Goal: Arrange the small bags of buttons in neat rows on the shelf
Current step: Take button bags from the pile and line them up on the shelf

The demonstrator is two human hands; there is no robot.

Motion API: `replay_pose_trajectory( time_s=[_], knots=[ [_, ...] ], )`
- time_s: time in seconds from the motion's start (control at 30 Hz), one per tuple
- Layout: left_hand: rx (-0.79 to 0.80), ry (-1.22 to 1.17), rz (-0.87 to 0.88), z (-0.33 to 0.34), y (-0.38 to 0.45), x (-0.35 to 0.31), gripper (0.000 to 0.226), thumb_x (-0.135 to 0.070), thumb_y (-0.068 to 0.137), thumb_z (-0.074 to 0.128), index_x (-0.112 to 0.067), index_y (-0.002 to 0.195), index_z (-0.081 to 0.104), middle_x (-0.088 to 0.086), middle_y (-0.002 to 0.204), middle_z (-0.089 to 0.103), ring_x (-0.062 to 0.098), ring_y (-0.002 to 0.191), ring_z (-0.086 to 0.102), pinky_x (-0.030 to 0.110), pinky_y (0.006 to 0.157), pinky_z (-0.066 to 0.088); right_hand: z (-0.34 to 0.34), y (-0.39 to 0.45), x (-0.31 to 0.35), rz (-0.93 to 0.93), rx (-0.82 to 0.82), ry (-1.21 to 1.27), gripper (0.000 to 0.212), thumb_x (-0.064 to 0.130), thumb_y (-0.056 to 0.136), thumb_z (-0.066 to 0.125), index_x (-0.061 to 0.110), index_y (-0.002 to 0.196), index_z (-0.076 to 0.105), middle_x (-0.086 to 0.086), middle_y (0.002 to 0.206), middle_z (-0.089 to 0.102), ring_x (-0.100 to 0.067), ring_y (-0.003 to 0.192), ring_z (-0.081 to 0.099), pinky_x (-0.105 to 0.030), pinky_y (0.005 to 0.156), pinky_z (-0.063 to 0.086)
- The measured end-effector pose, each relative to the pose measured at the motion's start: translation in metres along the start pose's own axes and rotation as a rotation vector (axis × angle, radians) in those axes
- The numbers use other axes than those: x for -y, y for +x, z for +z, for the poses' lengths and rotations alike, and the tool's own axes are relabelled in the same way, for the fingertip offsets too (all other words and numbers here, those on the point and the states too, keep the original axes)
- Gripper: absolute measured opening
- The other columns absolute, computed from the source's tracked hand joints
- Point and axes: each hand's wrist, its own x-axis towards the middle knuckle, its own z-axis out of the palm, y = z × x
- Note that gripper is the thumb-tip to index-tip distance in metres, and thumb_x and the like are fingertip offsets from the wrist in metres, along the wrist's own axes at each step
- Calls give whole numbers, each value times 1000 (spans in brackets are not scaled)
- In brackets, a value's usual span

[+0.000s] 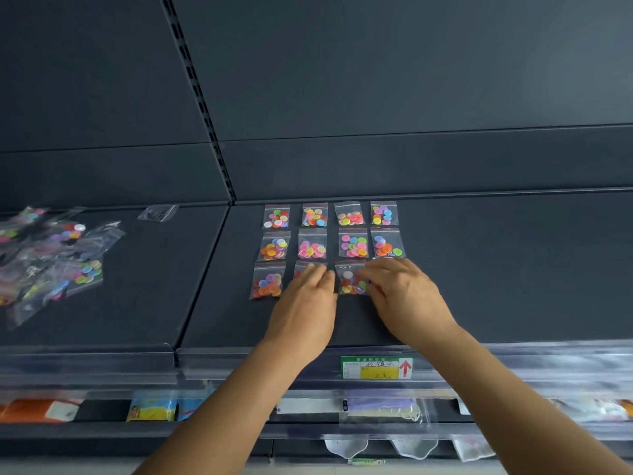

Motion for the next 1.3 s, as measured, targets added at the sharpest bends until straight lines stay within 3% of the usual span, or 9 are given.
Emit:
replay_pose_trajectory(
  time_s=[0.1, 0.47, 0.57, 0.67, 0.77, 0.97, 1.13, 1.3],
  knots=[
    [18, 3, -21, 3, -2, 3, 47, -13, 101, 39, -8, 146, 31, 4, 154, 28, 17, 144, 18, 24, 116, 14, 5, 0, 6, -55, 56, -3, 17, 17, 84, 60, 17, 90, 75, 0, 92, 72, -27, 82, 66, -34, 73, 56],
    [28, 36, -49, 4, 4, -5, 45, -4, 97, 41, -3, 142, 36, 8, 149, 34, 20, 142, 22, 28, 115, 19, 7, 6, 10, -2, 184, -48, 23, 26, 95, 50, 19, 101, 70, 2, 105, 68, -24, 100, 58, -34, 85, 46],
    [-12, 44, -50, 4, 2, -6, 45, -4, 96, 42, -3, 141, 38, 8, 146, 37, 20, 140, 26, 29, 114, 23, 5, 5, 13, 15, 158, -37, 21, 27, 92, 55, 16, 102, 69, -1, 105, 68, -25, 101, 59, -36, 85, 48],
    [-60, 71, -47, -2, -3, -3, 42, -10, 95, 45, -7, 137, 42, 6, 139, 43, 21, 134, 33, 31, 109, 30, 2, 8, 22, 15, 181, -29, 30, 26, 89, 59, 14, 116, 64, -5, 116, 66, -29, 110, 57, -38, 93, 45],
    [-83, 87, -65, -11, -14, 6, 46, -19, 97, 47, -12, 141, 37, 3, 145, 38, 21, 140, 26, 33, 112, 25, 2, 13, 37, -19, 266, -59, 46, 34, 92, 53, 18, 134, 49, -2, 134, 53, -26, 126, 44, -38, 107, 33],
    [-150, 109, -202, -44, -49, 58, 55, -30, 99, 42, -19, 149, 23, 1, 155, 25, 20, 144, 16, 30, 117, 11, 16, 35, 92, -108, 313, -67, 57, 46, 95, 41, 24, 147, 27, 4, 147, 37, -20, 137, 31, -36, 113, 20],
    [-203, 127, -297, -74, -86, 127, 56, -34, 100, 39, -22, 150, 18, -1, 156, 21, 17, 144, 13, 27, 116, 8, 44, 58, 158, -168, 337, -29, 61, 48, 94, 43, 24, 147, 24, 4, 148, 34, -19, 137, 29, -37, 115, 14],
    [-225, 131, -333, -106, -124, 216, 56, -34, 99, 41, -21, 150, 20, -2, 153, 26, 16, 142, 18, 28, 116, 12, 87, 82, 251, -205, 313, 34, 59, 48, 93, 44, 24, 145, 29, 3, 147, 37, -18, 136, 31, -33, 112, 19]
  ],
)
